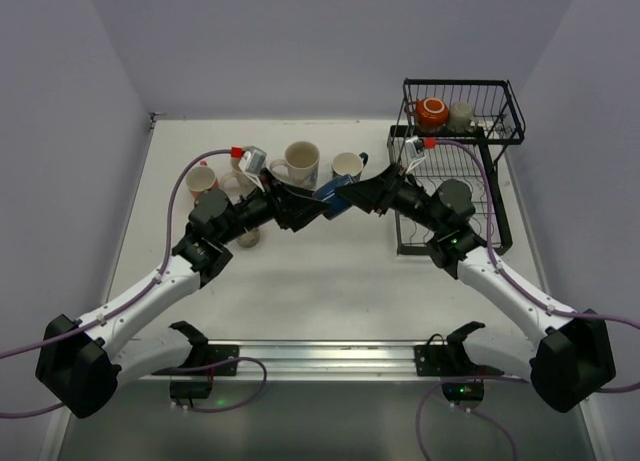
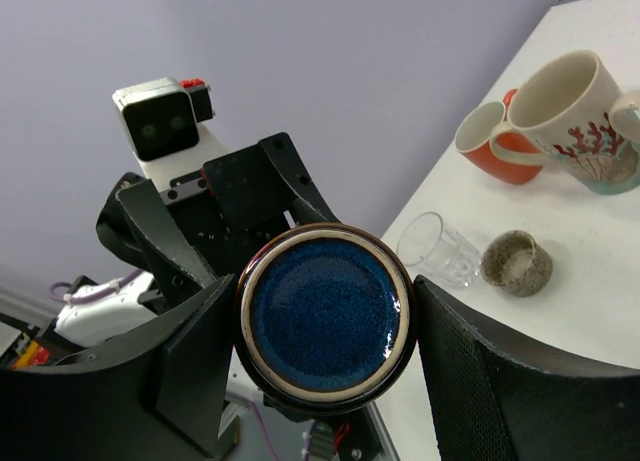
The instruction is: Unload the cups from the dish rack
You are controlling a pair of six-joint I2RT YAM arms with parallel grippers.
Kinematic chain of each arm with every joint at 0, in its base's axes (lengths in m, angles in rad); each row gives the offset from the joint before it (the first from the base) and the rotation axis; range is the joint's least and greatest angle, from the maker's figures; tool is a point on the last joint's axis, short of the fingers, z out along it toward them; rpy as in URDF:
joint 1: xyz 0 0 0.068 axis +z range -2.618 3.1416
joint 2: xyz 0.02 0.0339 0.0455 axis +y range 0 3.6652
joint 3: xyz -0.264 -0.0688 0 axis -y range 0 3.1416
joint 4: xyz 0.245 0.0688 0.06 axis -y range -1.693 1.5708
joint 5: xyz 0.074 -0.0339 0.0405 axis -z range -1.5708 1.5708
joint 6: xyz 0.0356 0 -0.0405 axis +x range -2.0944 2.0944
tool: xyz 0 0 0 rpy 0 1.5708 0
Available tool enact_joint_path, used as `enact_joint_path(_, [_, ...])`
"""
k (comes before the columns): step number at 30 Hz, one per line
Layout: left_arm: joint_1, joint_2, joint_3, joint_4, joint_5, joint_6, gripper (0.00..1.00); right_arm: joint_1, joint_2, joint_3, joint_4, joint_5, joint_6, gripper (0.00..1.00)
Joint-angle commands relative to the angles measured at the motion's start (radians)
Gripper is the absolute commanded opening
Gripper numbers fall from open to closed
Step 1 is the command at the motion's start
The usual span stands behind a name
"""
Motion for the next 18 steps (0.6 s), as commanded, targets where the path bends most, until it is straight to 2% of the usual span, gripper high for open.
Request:
enact_joint_path(1, [0.002,0.012,-0.008,0.126,0.031,-0.052,0.67,0.033,0.048,-0.008,0.234,-0.031,0.102,0.37])
enact_joint_path(5, [-0.001,0.025,-0.02,0.159,0.051,-0.069,0.5,0.061,0.124,-0.017,0.323,-0.035,0.176,0.37])
enact_joint_path(10, [-0.004,0.035,-0.04,0.167,0.074,-0.085,0.49,0.067,0.15,-0.031,0.364,0.0,0.19,0.37])
enact_joint_path(12, [-0.004,0.022,-0.043,0.099,0.057,-0.055,0.49,0.067,0.125,-0.031,0.339,0.018,0.167,0.37])
enact_joint_path(14, [-0.004,-0.009,-0.036,0.036,0.003,-0.021,0.54,0.068,0.104,-0.024,0.308,0.043,0.13,0.37])
enact_joint_path(15, [-0.004,-0.023,-0.031,-0.035,-0.02,0.011,0.65,0.067,0.093,-0.023,0.283,0.049,0.121,0.37])
enact_joint_path(17, [-0.004,-0.049,-0.008,-0.118,-0.104,0.043,0.77,0.067,0.07,-0.02,0.259,0.063,0.098,0.37])
enact_joint_path(18, [-0.004,-0.076,-0.003,-0.173,-0.129,0.068,0.86,0.067,0.064,-0.019,0.239,0.069,0.093,0.36])
